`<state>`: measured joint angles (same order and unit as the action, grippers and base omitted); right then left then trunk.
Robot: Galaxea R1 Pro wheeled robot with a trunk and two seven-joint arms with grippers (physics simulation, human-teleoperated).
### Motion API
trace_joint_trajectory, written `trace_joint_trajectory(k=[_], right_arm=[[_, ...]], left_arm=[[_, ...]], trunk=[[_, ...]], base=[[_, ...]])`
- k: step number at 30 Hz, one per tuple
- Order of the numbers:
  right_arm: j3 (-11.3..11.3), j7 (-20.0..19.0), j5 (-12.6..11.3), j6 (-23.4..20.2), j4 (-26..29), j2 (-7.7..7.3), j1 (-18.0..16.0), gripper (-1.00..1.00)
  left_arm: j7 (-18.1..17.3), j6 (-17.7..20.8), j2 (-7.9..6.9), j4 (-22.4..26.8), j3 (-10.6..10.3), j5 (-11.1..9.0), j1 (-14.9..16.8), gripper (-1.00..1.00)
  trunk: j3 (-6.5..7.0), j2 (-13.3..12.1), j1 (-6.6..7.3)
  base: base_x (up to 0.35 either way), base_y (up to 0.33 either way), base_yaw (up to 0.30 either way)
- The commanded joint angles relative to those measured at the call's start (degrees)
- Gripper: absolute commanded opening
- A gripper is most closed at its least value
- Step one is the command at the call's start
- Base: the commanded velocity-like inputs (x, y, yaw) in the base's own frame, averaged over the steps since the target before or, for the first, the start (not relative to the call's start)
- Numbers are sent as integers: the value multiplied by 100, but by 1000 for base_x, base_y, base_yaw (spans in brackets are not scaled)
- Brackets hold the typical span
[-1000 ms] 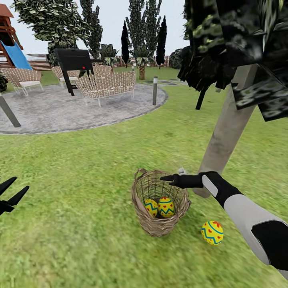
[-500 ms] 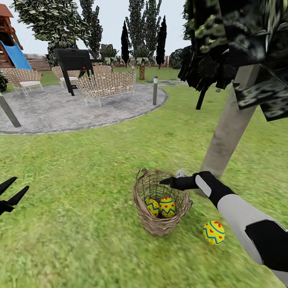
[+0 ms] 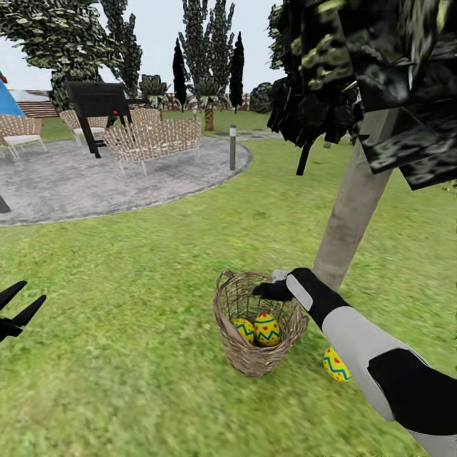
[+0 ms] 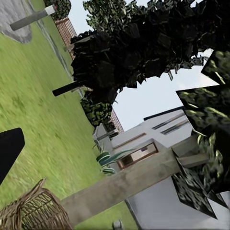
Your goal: Take the three Easter eggs out of the wicker basket on the lawn in the garden, then place them on the lawn next to a single tree (choose any tree) so that all three eggs are next to the same tree and none are left in the basket.
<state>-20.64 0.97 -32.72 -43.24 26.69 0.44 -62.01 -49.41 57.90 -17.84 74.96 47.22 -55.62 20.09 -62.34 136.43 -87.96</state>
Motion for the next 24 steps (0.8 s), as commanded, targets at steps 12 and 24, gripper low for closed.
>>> trace_joint_trajectory(k=[12,24], right_arm=[[-40,576,-43,-44,92,58,-4,100],[-43,583,-64,-49,22,60,-4,100]], left_arm=[[-25,20,0,-14,6,16,4,100],[-25,11,0,10,6,25,4,100]], trunk=[[-2,2,1],[-2,2,1]], base=[[1,3,-95],[134,128,-222]])
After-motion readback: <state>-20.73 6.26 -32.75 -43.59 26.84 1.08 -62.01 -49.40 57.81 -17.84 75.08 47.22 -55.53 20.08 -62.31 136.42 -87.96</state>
